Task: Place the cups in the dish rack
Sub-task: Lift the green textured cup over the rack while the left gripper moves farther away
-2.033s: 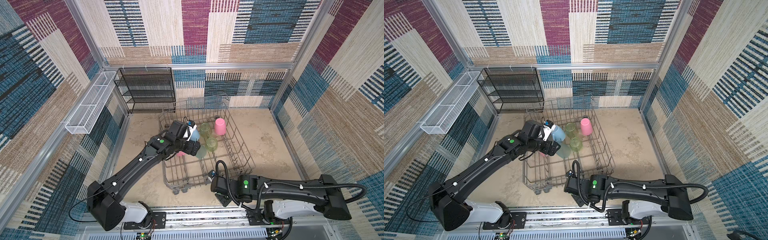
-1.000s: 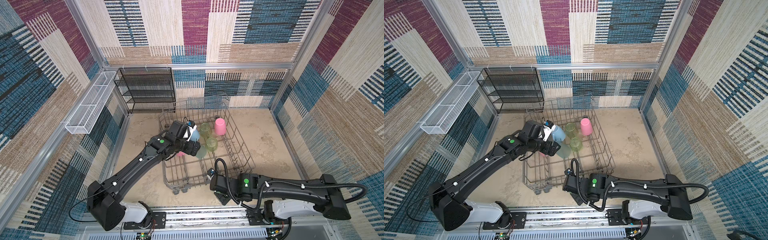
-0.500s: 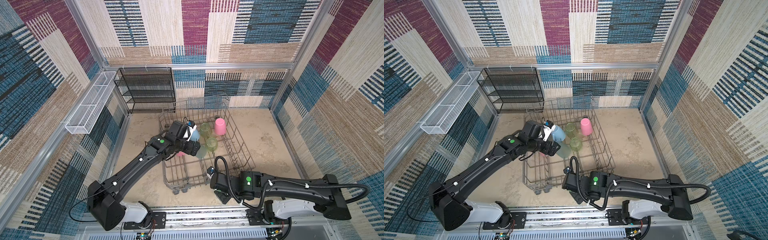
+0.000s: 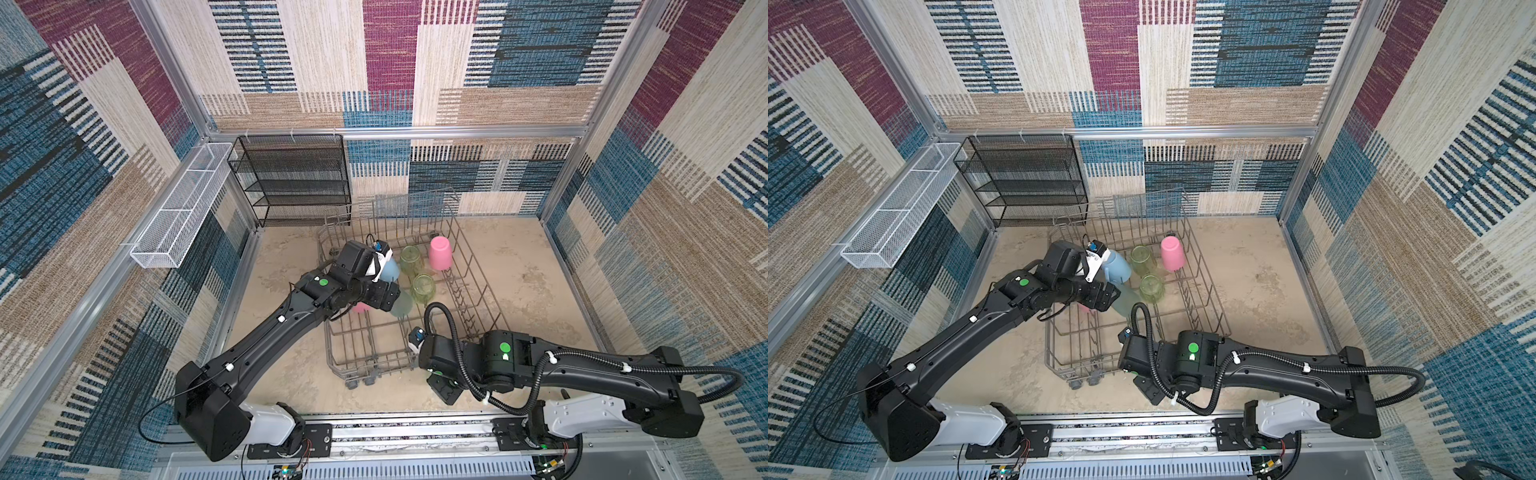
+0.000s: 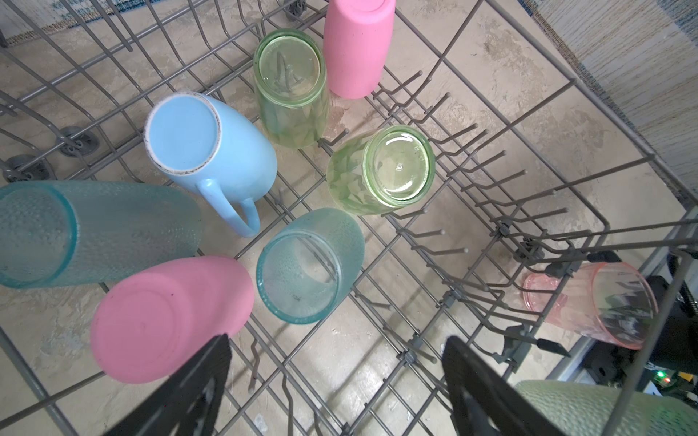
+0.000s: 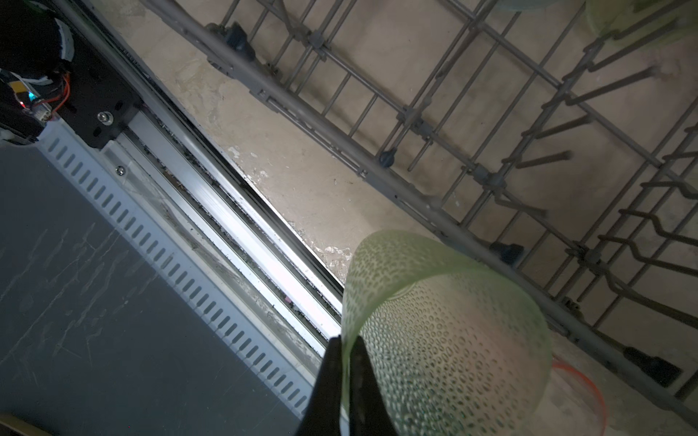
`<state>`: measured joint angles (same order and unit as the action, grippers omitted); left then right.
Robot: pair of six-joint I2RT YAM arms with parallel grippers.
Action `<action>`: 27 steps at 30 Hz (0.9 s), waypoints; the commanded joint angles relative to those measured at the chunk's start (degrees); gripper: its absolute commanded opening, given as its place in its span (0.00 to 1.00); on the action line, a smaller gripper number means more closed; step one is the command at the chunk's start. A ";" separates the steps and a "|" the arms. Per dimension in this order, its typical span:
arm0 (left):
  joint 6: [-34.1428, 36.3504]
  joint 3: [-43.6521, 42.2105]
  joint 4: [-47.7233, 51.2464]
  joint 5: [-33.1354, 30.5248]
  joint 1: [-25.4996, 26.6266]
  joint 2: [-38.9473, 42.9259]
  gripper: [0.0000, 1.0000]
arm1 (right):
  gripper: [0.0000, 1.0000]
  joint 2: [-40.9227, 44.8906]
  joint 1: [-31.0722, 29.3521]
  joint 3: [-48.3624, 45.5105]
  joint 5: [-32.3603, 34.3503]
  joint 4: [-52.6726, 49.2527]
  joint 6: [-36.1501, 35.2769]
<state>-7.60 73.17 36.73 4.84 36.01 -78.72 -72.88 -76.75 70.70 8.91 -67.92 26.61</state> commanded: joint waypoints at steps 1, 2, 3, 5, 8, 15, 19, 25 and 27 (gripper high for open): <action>-0.23 0.25 0.00 -0.01 -0.13 0.34 0.91 | 0.00 -0.22 0.02 2.32 0.45 -2.76 -1.62; -0.23 0.25 0.10 -0.01 -0.11 0.38 0.91 | 0.00 -0.33 0.00 3.09 0.50 -3.29 -1.73; -0.23 0.24 0.04 -0.01 -0.06 0.47 0.91 | 0.00 -0.32 0.02 3.78 0.50 -3.69 -1.81; -0.27 0.29 0.06 -0.01 -0.11 0.43 0.91 | 0.00 -0.50 0.02 5.93 0.54 -4.54 -2.09; -0.40 0.24 0.10 0.10 -0.13 0.37 0.91 | 0.00 -0.96 0.02 9.94 1.35 -5.70 -2.90; -0.97 1.17 1.01 0.51 -0.99 0.41 0.91 | 0.00 -4.77 3.11 22.70 4.23 -6.44 -6.42; -1.67 1.45 1.21 1.30 -2.49 1.13 0.91 | 0.00 -6.80 8.23 27.94 4.39 -5.62 -9.99; -3.20 1.20 0.32 3.09 -5.59 2.60 0.91 | 0.00 -10.51 16.93 34.03 4.02 -2.87 -14.78; -3.97 1.21 -0.08 4.31 -6.93 3.02 0.91 | 0.00 -11.41 19.34 34.16 3.83 -0.22 -15.83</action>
<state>-9.39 74.15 37.52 6.68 30.20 -76.34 -83.48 -59.37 104.14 12.19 -72.53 13.96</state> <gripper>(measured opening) 0.911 0.064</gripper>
